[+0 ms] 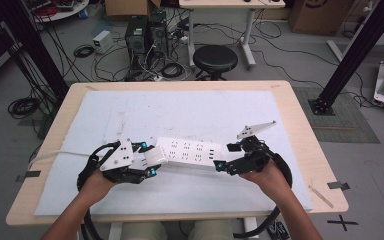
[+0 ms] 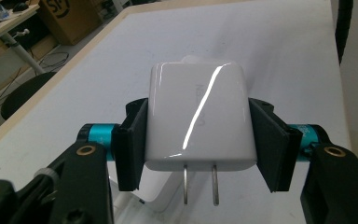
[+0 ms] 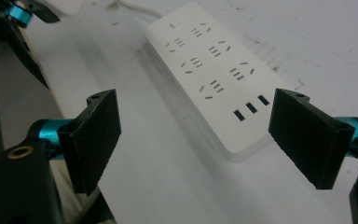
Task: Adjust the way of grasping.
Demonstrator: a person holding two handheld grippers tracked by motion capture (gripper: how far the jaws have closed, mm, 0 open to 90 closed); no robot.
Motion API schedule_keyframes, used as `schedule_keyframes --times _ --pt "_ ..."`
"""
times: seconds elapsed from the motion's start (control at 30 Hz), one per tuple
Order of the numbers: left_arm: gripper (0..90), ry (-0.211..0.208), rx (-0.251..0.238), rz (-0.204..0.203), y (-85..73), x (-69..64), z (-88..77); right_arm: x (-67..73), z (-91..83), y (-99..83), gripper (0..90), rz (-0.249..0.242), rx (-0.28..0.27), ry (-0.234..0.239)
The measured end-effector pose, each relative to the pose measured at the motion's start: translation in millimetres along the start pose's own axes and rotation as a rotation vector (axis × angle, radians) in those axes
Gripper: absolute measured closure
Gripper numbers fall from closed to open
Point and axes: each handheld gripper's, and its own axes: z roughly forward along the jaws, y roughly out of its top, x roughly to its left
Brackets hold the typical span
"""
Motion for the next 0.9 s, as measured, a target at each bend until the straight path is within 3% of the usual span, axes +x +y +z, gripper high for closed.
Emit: schedule_keyframes --times 0.23,0.27,0.43,0.53,0.63,0.9 --pt "42.6 -0.010 0.000 0.020 1.0 -2.0 4.0 2.9 6.7 8.2 17.2 0.046 -0.005 0.077" --pt "42.6 -0.014 -0.002 0.022 1.6 -2.4 5.2 3.9 9.2 10.5 17.2 0.062 -0.016 0.107" --pt "42.6 -0.018 -0.006 0.031 3.1 -3.0 7.8 5.2 14.0 14.1 17.2 0.093 -0.015 0.147" --pt "42.5 -0.022 -0.010 0.038 4.0 -5.2 10.0 5.8 18.3 16.7 17.3 0.128 -0.014 0.201" --pt "42.6 -0.028 -0.013 0.044 5.0 -7.3 11.8 6.2 19.1 17.1 17.3 0.139 -0.014 0.211" --pt "42.5 -0.045 -0.025 0.065 11.1 -14.0 23.0 8.0 28.7 22.1 17.3 0.216 -0.017 0.293"
